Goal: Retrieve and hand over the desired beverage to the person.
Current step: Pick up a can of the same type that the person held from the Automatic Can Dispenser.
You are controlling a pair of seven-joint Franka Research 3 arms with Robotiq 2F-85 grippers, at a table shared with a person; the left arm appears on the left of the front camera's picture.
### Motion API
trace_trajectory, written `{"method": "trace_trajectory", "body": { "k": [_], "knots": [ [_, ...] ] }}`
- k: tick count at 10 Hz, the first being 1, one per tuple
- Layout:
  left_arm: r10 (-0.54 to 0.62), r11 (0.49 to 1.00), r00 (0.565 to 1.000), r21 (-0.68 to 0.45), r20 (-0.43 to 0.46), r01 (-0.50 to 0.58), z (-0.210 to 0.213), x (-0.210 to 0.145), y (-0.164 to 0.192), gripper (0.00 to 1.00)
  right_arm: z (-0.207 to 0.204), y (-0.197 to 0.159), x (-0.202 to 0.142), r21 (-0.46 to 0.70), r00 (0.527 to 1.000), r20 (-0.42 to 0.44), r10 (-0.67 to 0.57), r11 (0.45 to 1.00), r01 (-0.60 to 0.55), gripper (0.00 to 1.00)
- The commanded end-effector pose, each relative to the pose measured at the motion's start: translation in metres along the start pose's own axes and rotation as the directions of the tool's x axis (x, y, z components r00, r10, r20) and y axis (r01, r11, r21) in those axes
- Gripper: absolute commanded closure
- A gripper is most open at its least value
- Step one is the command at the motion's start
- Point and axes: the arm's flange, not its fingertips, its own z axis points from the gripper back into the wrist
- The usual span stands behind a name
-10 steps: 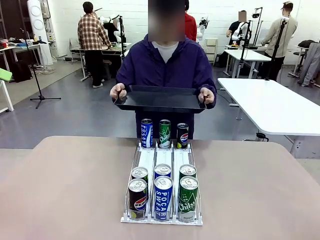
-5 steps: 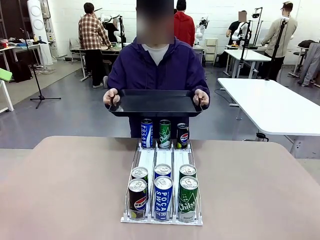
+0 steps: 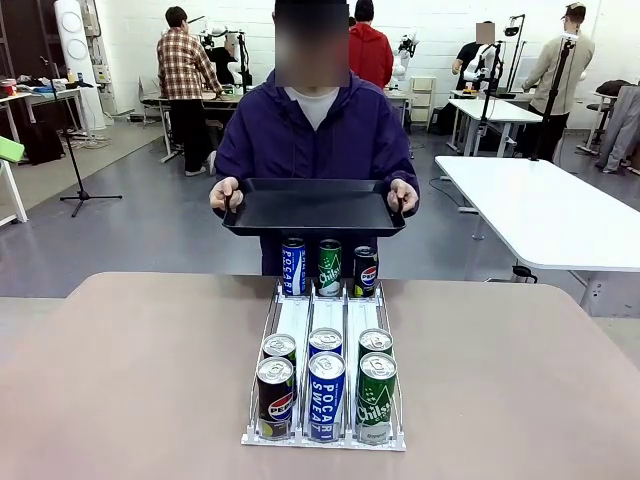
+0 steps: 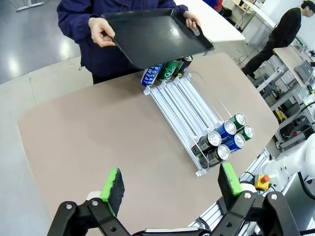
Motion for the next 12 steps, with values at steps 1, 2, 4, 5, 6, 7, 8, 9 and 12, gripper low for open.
{"method": "trace_trajectory", "body": {
  "k": [1,2,4,5,6,7,8,9,12],
  "knots": [
    [-0.009,1.0,1.0,-0.016,0.008,0.009,0.0009,0.0022,0.0019,0.0,-0.0008,-0.0002,-0.0015,0.022,1.0,0.005,0.009,1.0,-0.009,0.0],
    [-0.009,1.0,1.0,-0.016,0.008,0.009,0.0009,0.0022,0.0019,0.0,-0.0008,-0.0002,-0.0015,0.022,1.0,0.005,0.009,1.0,-0.009,0.0],
    [-0.009,1.0,1.0,-0.016,0.008,0.009,0.0009,0.0022,0.0019,0.0,-0.0008,-0.0002,-0.0015,0.022,1.0,0.005,0.009,1.0,-0.009,0.0],
    [-0.009,1.0,1.0,-0.016,0.008,0.009,0.0009,0.0022,0.0019,0.0,-0.0008,-0.0002,-0.0015,0.022,1.0,0.005,0.009,1.0,-0.009,0.0],
    [-0.009,1.0,1.0,-0.016,0.008,0.009,0.0009,0.0022,0.0019,0.0,-0.0008,-0.0002,-0.0015,0.022,1.0,0.005,0.009,1.0,-0.009,0.0],
    [-0.009,1.0,1.0,-0.016,0.008,0.009,0.0009,0.0022,0.0019,0.0,-0.0008,-0.0002,-0.0015,0.022,1.0,0.005,0.009,1.0,-0.009,0.0],
    [-0.009,1.0,1.0,-0.016,0.008,0.009,0.0009,0.0022,0.0019,0.0,-0.0008,-0.0002,-0.0015,0.022,1.0,0.005,0.009,1.0,-0.009,0.0],
    [-0.009,1.0,1.0,-0.016,0.008,0.009,0.0009,0.0022,0.0019,0.0,-0.0008,-0.0002,-0.0015,0.022,1.0,0.005,0.009,1.0,-0.009,0.0],
    [-0.009,1.0,1.0,-0.016,0.008,0.009,0.0009,0.0022,0.0019,0.0,-0.0008,-0.0002,-0.0015,0.022,1.0,0.005,0.009,1.0,-0.009,0.0]
  ]
}}
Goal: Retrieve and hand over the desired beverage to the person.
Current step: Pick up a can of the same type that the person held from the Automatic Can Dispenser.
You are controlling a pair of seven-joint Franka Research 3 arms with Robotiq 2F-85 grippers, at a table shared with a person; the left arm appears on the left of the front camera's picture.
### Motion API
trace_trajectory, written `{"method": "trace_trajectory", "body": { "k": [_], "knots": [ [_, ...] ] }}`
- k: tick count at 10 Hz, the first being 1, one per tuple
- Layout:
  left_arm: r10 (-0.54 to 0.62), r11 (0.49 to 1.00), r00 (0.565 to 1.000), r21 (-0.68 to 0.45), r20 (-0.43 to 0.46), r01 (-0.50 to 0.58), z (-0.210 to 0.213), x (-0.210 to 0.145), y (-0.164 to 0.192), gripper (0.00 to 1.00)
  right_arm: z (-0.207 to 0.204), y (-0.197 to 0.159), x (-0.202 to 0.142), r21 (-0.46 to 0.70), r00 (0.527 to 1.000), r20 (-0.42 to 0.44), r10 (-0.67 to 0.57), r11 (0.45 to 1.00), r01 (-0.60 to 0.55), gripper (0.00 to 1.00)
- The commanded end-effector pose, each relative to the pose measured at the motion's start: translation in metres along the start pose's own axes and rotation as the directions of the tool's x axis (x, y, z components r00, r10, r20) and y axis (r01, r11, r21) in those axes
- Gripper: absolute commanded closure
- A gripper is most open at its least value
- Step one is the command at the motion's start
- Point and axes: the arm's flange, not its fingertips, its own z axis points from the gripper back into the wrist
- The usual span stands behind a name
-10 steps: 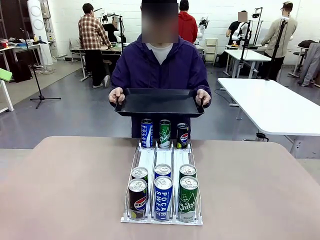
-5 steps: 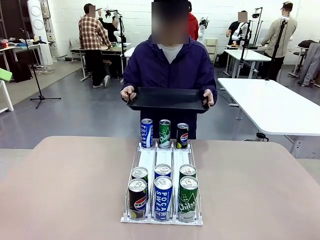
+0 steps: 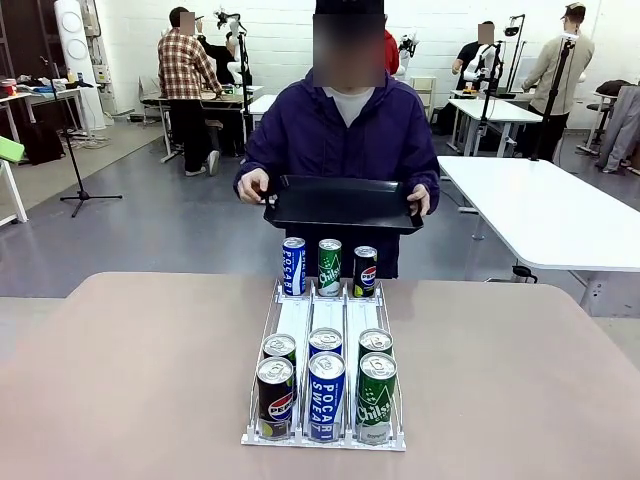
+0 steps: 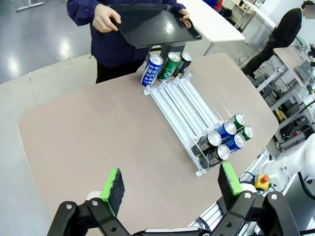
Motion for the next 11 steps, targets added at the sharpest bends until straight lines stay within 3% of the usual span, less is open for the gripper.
{"method": "trace_trajectory", "body": {
  "k": [1,11],
  "knots": [
    [-0.009,1.0,1.0,-0.015,0.008,0.009,0.0009,0.0022,0.0019,0.0,-0.0008,-0.0001,-0.0014,0.022,1.0,0.005,0.009,1.0,-0.009,0.0],
    [-0.009,1.0,1.0,-0.015,0.008,0.009,0.0009,0.0022,0.0019,0.0,-0.0008,-0.0001,-0.0014,0.022,1.0,0.005,0.009,1.0,-0.009,0.0]
  ]
}}
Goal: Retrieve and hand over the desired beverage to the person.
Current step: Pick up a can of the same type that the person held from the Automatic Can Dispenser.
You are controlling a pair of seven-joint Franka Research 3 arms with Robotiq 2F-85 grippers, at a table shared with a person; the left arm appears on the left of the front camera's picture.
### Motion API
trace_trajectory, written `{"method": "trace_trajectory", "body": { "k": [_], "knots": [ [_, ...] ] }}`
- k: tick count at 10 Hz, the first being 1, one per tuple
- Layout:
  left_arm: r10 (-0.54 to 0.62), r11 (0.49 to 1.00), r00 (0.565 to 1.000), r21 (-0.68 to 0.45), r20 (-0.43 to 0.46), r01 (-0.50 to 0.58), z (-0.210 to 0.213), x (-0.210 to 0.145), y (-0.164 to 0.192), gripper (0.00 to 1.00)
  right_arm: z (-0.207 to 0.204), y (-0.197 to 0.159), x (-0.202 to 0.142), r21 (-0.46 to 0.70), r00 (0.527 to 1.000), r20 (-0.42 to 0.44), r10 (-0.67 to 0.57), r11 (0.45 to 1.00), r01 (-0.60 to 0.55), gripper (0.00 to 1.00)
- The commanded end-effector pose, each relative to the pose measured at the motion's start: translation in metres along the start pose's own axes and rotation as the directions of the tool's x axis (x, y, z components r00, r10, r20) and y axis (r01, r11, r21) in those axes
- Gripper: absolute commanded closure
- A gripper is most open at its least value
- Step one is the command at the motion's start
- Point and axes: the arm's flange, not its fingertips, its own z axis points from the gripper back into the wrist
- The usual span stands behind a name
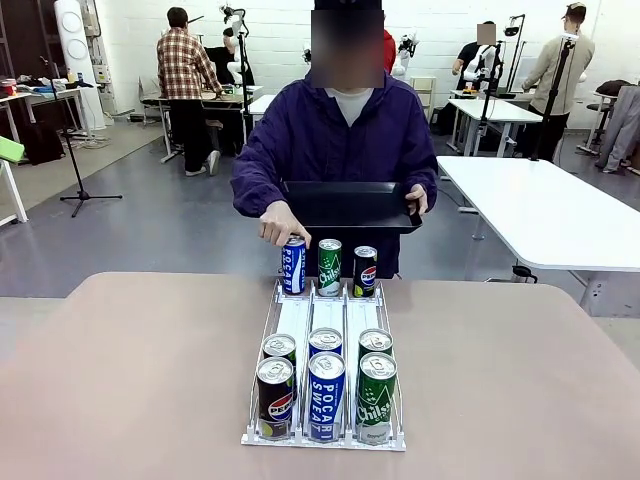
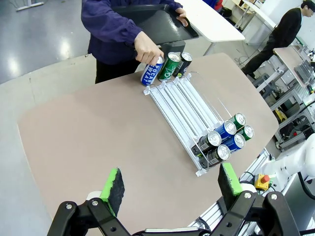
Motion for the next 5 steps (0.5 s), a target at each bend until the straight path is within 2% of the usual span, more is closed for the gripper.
{"method": "trace_trajectory", "body": {
  "k": [1,5],
  "knots": [
    [-0.009,1.0,1.0,-0.015,0.008,0.009,0.0009,0.0022,0.002,0.0,-0.0008,-0.0001,-0.0014,0.022,1.0,0.005,0.009,1.0,-0.009,0.0],
    [-0.009,1.0,1.0,-0.015,0.008,0.009,0.0009,0.0022,0.002,0.0,-0.0008,-0.0001,-0.0014,0.022,1.0,0.005,0.009,1.0,-0.009,0.0]
  ]
}}
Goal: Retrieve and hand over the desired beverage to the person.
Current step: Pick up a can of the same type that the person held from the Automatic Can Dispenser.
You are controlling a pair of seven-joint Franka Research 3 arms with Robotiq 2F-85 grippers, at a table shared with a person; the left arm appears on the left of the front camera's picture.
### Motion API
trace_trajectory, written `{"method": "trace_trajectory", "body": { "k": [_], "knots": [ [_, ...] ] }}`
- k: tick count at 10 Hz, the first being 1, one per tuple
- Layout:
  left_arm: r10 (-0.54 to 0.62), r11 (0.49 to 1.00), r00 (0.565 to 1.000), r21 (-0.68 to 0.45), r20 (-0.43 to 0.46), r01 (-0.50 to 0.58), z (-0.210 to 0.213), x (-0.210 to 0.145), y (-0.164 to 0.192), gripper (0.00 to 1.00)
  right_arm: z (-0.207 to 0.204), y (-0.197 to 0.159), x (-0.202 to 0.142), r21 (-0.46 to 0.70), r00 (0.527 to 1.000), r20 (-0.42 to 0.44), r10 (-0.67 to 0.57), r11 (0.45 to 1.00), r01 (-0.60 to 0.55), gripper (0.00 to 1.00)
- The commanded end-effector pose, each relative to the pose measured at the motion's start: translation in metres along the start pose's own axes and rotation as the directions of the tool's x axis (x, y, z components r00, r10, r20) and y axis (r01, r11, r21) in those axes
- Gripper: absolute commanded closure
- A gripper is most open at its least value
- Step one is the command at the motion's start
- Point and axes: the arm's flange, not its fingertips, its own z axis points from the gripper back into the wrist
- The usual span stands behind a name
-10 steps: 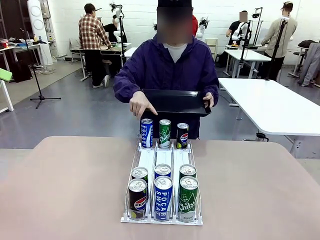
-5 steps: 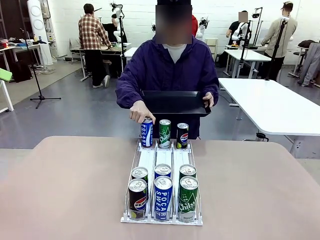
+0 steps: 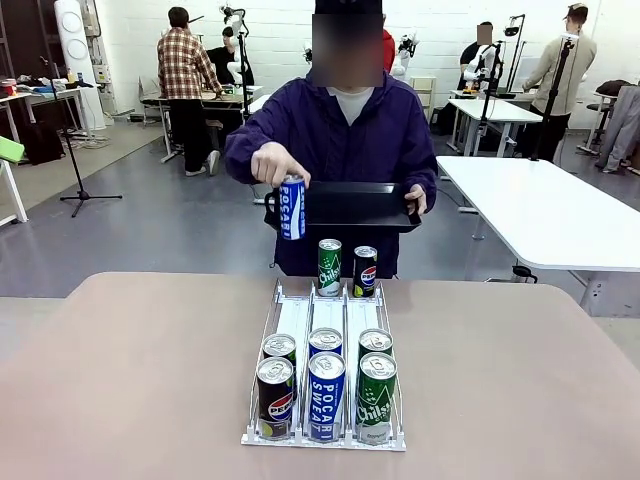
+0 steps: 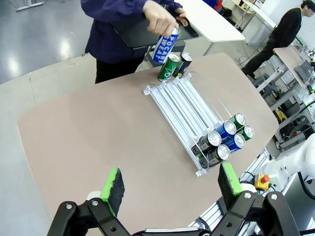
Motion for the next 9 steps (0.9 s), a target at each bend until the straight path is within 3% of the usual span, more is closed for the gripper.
{"method": "trace_trajectory", "body": {
  "k": [1,9],
  "knots": [
    [-0.009,1.0,1.0,-0.015,0.008,0.009,0.0009,0.0022,0.002,0.0,-0.0008,-0.0001,-0.0014,0.022,1.0,0.005,0.008,1.0,-0.009,0.0],
    [-0.009,1.0,1.0,-0.015,0.008,0.009,0.0009,0.0022,0.002,0.0,-0.0008,-0.0001,-0.0014,0.022,1.0,0.005,0.008,1.0,-0.009,0.0]
  ]
}}
